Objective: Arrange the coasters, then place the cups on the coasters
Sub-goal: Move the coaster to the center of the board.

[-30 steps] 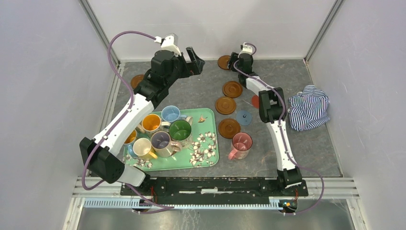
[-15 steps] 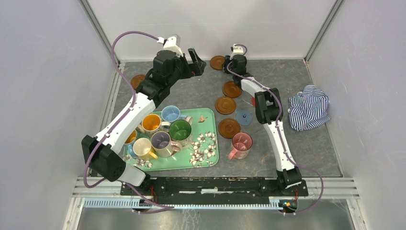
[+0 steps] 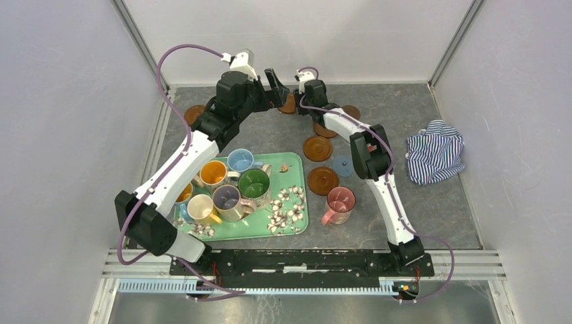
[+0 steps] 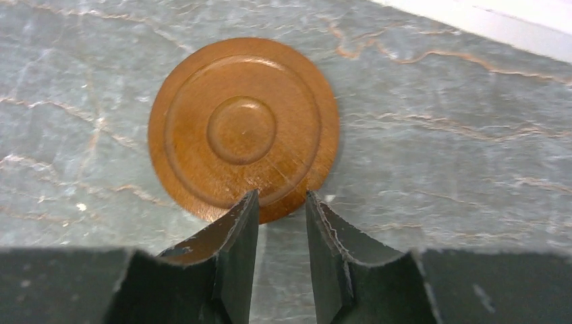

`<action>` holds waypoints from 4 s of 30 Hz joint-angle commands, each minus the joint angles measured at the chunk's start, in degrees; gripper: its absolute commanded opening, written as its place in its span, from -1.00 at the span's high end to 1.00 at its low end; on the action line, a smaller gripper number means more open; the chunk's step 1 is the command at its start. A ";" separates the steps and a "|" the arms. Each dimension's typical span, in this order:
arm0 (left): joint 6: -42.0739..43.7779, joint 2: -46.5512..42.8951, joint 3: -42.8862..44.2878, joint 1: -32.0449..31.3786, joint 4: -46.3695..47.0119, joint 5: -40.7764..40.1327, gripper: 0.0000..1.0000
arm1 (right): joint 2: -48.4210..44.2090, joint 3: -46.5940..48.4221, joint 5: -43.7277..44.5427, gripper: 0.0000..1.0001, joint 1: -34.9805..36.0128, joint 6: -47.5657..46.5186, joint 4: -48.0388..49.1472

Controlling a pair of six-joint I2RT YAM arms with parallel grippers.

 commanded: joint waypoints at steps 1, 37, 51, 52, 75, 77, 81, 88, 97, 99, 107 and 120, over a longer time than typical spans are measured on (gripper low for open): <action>1.19 0.73 2.23 0.70 -3.68 -5.89 -0.99 | -4.12 -0.21 -3.29 0.24 2.07 0.85 -3.28; -9.74 19.58 4.23 15.69 7.41 7.01 -0.99 | -23.39 -17.64 -3.22 -0.12 5.24 22.24 7.38; -13.12 46.07 27.84 11.06 1.55 0.83 -0.99 | -48.72 -43.34 3.55 -0.96 0.52 17.97 0.71; -13.19 47.65 29.60 10.92 0.68 0.18 -0.99 | -50.42 -45.19 3.64 -0.96 0.38 17.70 0.84; -12.96 54.55 31.87 13.33 -9.30 -13.24 -0.99 | -63.39 -58.19 2.53 -0.96 -0.53 14.13 -1.00; -12.80 53.79 31.15 14.47 -10.06 -13.18 -0.99 | -63.56 -58.56 2.17 -0.96 -0.53 13.98 -0.96; -11.85 51.78 28.79 16.54 -9.98 -12.92 -0.99 | -63.36 -59.25 1.26 -0.96 -0.46 14.07 -0.53; -8.58 51.07 28.52 19.77 -10.26 -10.48 -0.99 | -62.71 -59.33 0.34 -0.96 -0.47 14.24 -0.34; -7.70 51.30 28.09 22.10 -10.85 -9.29 -0.99 | -61.39 -58.24 -0.62 -0.96 -0.45 13.99 -0.85; -7.34 51.28 28.01 22.16 -10.97 -9.33 -0.99 | -61.27 -58.21 -0.48 -0.96 -0.46 13.90 -0.89; -7.72 50.59 27.50 23.00 -10.69 -9.46 -0.99 | -61.47 -57.89 0.16 -0.96 -0.52 13.14 -1.74; -5.39 51.54 31.30 23.69 -11.13 -8.75 -0.99 | -61.52 -56.62 0.37 -0.96 -0.48 12.29 -4.03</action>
